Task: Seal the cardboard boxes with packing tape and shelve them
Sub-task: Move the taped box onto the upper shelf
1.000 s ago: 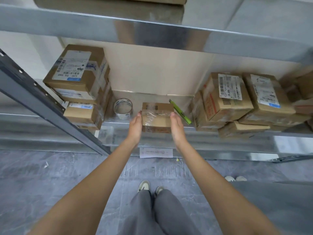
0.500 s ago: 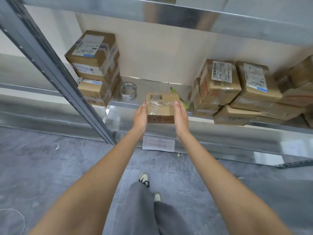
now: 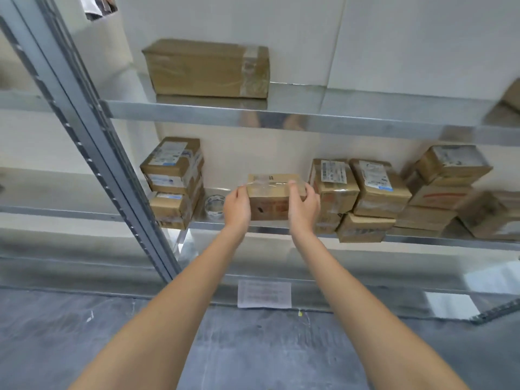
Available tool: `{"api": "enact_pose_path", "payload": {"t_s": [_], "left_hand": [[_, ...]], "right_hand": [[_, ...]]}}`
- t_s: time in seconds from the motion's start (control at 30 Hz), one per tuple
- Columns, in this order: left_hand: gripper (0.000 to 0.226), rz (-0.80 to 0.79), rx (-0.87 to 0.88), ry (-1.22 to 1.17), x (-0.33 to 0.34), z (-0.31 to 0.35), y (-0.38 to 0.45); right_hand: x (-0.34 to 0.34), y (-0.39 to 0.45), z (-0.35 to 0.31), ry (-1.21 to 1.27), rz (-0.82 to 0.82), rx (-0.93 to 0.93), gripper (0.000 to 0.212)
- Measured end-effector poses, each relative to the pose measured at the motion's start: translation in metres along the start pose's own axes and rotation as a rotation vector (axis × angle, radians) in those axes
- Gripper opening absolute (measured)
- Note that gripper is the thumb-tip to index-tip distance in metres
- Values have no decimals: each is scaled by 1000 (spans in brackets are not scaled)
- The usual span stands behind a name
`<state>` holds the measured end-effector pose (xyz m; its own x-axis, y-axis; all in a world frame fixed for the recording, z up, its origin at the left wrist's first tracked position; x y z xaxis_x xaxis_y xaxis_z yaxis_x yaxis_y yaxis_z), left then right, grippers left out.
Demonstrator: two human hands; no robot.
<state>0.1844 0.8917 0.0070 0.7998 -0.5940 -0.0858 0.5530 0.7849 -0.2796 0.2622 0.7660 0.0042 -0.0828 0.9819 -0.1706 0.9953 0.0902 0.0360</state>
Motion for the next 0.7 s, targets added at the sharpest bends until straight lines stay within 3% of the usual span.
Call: {"api": "enact_pose_path", "payload": {"t_s": [0.27,0.7], "left_hand": [[41,87,204,-149,-1,80,-28],[45,-5,337,-310,16,168,-22]], "right_hand": [[-18,-6,-85,109,116,-188,58],[-43,46,-168,185,72,-241,58]]}}
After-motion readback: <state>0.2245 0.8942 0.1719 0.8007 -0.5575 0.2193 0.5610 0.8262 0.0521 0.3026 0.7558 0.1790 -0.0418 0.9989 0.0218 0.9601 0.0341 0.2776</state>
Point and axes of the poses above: each hand's wrist, its own y-axis towards the middle knuckle, its own x-axis out of the palm, z = x × y, the point moved 4 cm from there along y, towards the middle knuckle, and after that the axes turned 5 degrees about -x, right-handed, at the moved point
